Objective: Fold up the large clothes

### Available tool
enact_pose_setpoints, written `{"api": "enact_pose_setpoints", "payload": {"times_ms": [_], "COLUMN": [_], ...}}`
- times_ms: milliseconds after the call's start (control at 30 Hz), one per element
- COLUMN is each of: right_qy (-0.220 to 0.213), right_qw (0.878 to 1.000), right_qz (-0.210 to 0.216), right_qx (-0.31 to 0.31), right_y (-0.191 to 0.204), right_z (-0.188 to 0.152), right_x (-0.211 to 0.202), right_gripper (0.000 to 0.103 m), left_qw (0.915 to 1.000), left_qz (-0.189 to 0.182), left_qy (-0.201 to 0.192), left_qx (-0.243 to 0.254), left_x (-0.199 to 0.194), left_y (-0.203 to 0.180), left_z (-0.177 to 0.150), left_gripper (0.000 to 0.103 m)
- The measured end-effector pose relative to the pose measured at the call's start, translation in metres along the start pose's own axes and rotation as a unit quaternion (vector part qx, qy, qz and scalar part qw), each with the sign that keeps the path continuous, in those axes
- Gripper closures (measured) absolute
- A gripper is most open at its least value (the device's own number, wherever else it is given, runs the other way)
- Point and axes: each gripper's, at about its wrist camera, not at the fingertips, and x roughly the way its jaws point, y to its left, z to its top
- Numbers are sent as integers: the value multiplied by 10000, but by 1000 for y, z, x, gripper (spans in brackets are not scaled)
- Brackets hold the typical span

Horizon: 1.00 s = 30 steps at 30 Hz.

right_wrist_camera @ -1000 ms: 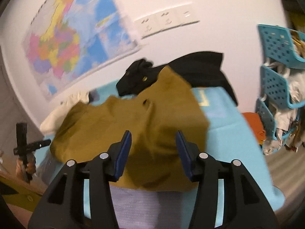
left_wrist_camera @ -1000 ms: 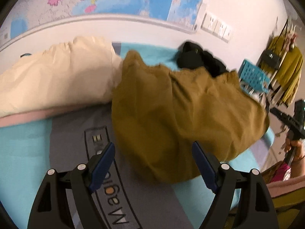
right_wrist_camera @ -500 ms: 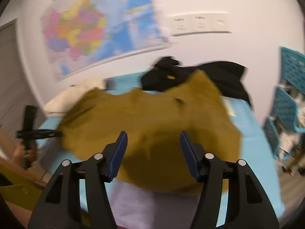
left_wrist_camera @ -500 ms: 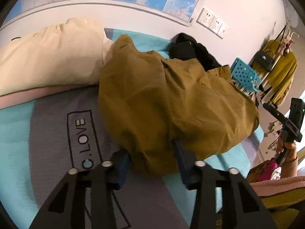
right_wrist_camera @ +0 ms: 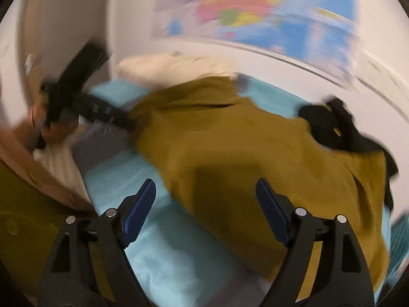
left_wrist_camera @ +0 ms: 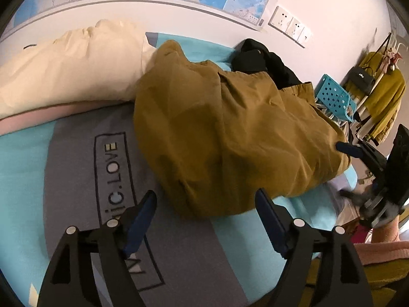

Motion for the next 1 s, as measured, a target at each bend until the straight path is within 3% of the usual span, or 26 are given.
{"api": "enact_pose_setpoints", "payload": {"times_ms": [67, 167, 200, 233, 267, 333, 433, 600, 700, 800, 900, 967, 1000], "right_qy": [147, 368, 426, 460, 425, 326, 115, -23, -5, -14, 14, -23, -49], "right_qw": [9984, 9907, 9882, 9873, 9904, 9957, 9996, 9991, 9987, 9974, 9948, 9906, 9881], "right_qz": [-53, -484, -694, -808, -707, -484, -235, -86, -25, 59, 240, 449, 553], "right_qx": [-551, -1218, -1299, -1290, -1109, -714, -66, 408, 512, 725, 994, 1292, 1435], "right_y": [18, 37, 38, 36, 29, 14, -9, -17, -17, -18, -21, -23, -26], "right_z": [3, 1, 0, 1, 4, 8, 22, 30, 28, 25, 21, 14, 11], "right_x": [18, 48, 56, 60, 60, 53, 38, 33, 34, 34, 34, 27, 22], "right_gripper": [23, 26, 34, 46, 49, 70, 77, 79, 79, 78, 76, 69, 61], "left_qw": [9999, 9993, 9990, 9982, 9975, 9951, 9908, 9804, 9636, 9476, 9470, 9459, 9479], "left_qz": [-142, -332, -414, -557, -663, -933, -1278, -1664, -1997, -2301, -2159, -2043, -1995], "left_qy": [34, 64, 66, 97, 133, 211, 288, 202, -54, -243, -329, -357, -394], "left_qx": [-66, -153, -165, -195, -215, -232, -334, -1040, -1777, -2203, -2355, -2495, -2454], "left_x": [-2, -7, -9, -10, -10, -6, 5, 28, 35, 38, 44, 51, 50], "left_y": [-1, -1, -3, -4, -6, -12, -17, -10, 7, 16, 20, 23, 21], "left_z": [-3, -10, -13, -17, -19, -23, -23, -3, 9, 13, 16, 17, 20], "left_gripper": [23, 22, 22, 22, 22, 22, 17, 17, 15, 15, 14, 15, 14]}}
